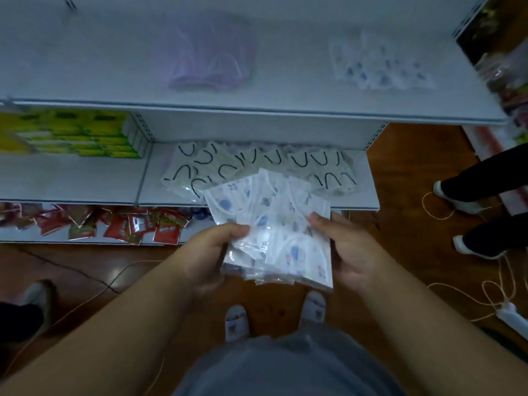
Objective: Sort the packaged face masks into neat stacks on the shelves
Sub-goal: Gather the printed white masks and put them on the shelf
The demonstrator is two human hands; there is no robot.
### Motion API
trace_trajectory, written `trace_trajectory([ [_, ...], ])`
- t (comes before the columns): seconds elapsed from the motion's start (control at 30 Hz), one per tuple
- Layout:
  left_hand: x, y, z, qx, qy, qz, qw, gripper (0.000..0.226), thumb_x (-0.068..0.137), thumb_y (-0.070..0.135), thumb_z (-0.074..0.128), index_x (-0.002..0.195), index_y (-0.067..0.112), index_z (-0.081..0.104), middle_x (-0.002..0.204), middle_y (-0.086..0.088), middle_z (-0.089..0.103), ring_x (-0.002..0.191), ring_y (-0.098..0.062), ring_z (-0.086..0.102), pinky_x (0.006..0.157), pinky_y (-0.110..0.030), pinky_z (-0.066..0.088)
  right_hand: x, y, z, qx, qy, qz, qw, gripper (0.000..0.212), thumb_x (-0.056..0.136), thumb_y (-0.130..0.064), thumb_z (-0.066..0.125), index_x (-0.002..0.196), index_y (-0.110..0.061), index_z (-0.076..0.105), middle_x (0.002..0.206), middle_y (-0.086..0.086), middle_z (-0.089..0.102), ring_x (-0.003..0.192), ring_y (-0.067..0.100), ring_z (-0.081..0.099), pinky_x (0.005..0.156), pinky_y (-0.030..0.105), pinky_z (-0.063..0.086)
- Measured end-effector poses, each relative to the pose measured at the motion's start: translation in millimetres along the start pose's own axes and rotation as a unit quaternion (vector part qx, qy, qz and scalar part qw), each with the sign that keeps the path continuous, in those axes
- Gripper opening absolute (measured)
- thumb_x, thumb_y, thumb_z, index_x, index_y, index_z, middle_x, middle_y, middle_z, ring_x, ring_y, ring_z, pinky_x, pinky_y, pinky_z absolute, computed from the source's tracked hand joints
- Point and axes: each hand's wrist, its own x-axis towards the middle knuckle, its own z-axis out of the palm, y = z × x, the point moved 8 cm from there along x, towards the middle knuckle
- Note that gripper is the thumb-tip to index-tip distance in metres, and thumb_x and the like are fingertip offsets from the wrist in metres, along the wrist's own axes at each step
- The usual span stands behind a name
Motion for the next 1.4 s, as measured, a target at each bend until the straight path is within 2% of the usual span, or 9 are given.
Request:
trace_trajectory([
  [0.13, -22.5, 16.0, 20.9, 0.053, -0.026, 0.029, 0.998, 0.041, 0.072, 0.018, 0.067, 0.111, 0.003, 0.068, 0.106, -0.019, 0.074, 0.093, -0.035, 0.073, 0.084, -0.045, 0.057, -23.5, -17.4, 8.0, -0.022, -0.013, -0.032, 0.999, 0.022, 0.086, -0.005, 0.065, 0.107, -0.010, 0.070, 0.109, 0.013, 0.074, 0.095, 0.028, 0.073, 0.082, 0.047, 0.059],
  [0.3, -27.4, 35.6, 48.3, 0.121, 0.030, 0.100, 0.987, 0.051, 0.074, 0.044, 0.071, 0.107, 0.005, 0.071, 0.099, -0.018, 0.075, 0.087, -0.035, 0.073, 0.088, -0.049, 0.052, -40.1, -49.1, -10.7, -0.008, 0.017, -0.084, 0.996, 0.021, 0.091, -0.003, 0.062, 0.107, -0.011, 0.071, 0.109, 0.011, 0.074, 0.102, 0.032, 0.070, 0.090, 0.052, 0.054],
  [0.43, -29.0, 28.9, 99.6, -0.007, 0.015, 0.062, 0.998, 0.037, 0.089, 0.033, 0.060, 0.116, 0.009, 0.067, 0.111, -0.017, 0.074, 0.104, -0.038, 0.070, 0.098, -0.057, 0.049, -50.9, -80.7, -48.9, -0.005, 0.033, -0.114, 0.993, 0.022, 0.095, -0.003, 0.058, 0.111, -0.014, 0.069, 0.108, 0.010, 0.075, 0.099, 0.032, 0.072, 0.083, 0.051, 0.056],
  [0.57, -21.2, 29.2, 147.8, 0.052, 0.025, 0.094, 0.994, 0.033, 0.091, 0.019, 0.063, 0.119, 0.002, 0.063, 0.105, -0.018, 0.075, 0.096, -0.036, 0.073, 0.085, -0.052, 0.058, -71.3, -114.9, -77.4, -0.049, 0.003, -0.137, 0.989, 0.020, 0.095, -0.008, 0.060, 0.112, -0.015, 0.065, 0.105, 0.007, 0.076, 0.092, 0.028, 0.074, 0.070, 0.044, 0.060],
  [0.67, -16.0, 31.2, 179.6, 0.103, 0.062, 0.120, 0.985, 0.027, 0.092, 0.023, 0.066, 0.113, 0.004, 0.066, 0.093, -0.013, 0.077, 0.084, -0.032, 0.075, 0.074, -0.047, 0.061, -80.7, -133.0, -91.6, -0.073, -0.012, -0.142, 0.987, 0.022, 0.093, -0.006, 0.062, 0.115, -0.009, 0.063, 0.107, 0.012, 0.075, 0.094, 0.033, 0.073, 0.076, 0.051, 0.060],
  [0.83, -17.0, 15.7, 219.2, -0.025, 0.018, 0.052, 0.998, 0.043, 0.091, 0.042, 0.061, 0.122, 0.011, 0.063, 0.109, -0.019, 0.074, 0.100, -0.039, 0.071, 0.092, -0.058, 0.053, -84.4, -154.9, -124.8, -0.065, 0.035, -0.130, 0.989, 0.013, 0.092, -0.009, 0.067, 0.103, -0.004, 0.066, 0.096, 0.015, 0.076, 0.087, 0.034, 0.074, 0.075, 0.054, 0.059],
  [0.97, -17.8, 20.0, 219.0, -0.010, 0.052, 0.093, 0.994, 0.029, 0.095, 0.017, 0.061, 0.122, 0.007, 0.060, 0.101, -0.019, 0.075, 0.089, -0.038, 0.074, 0.068, -0.050, 0.060, -83.4, -159.2, -125.7, -0.068, 0.014, -0.122, 0.990, 0.013, 0.095, -0.011, 0.063, 0.108, -0.010, 0.066, 0.099, 0.013, 0.076, 0.089, 0.033, 0.074, 0.078, 0.055, 0.058],
  [1.2, -5.8, 58.7, 197.1, 0.042, 0.103, 0.140, 0.984, 0.036, 0.085, 0.030, 0.074, 0.116, 0.017, 0.060, 0.099, -0.011, 0.076, 0.085, -0.034, 0.075, 0.078, -0.057, 0.059, -50.6, -160.0, -89.1, -0.062, -0.018, -0.084, 0.994, 0.023, 0.089, -0.007, 0.069, 0.111, -0.005, 0.066, 0.104, 0.017, 0.074, 0.094, 0.040, 0.072, 0.084, 0.064, 0.054],
  [1.4, 27.2, 99.0, 172.6, 0.010, 0.066, 0.138, 0.988, 0.033, 0.092, 0.008, 0.066, 0.125, 0.009, 0.061, 0.106, -0.014, 0.075, 0.096, -0.036, 0.073, 0.086, -0.056, 0.057, -13.1, -185.2, -75.0, -0.014, 0.028, -0.114, 0.993, 0.024, 0.094, -0.006, 0.063, 0.117, -0.007, 0.068, 0.112, 0.017, 0.072, 0.104, 0.040, 0.069, 0.094, 0.063, 0.049],
])
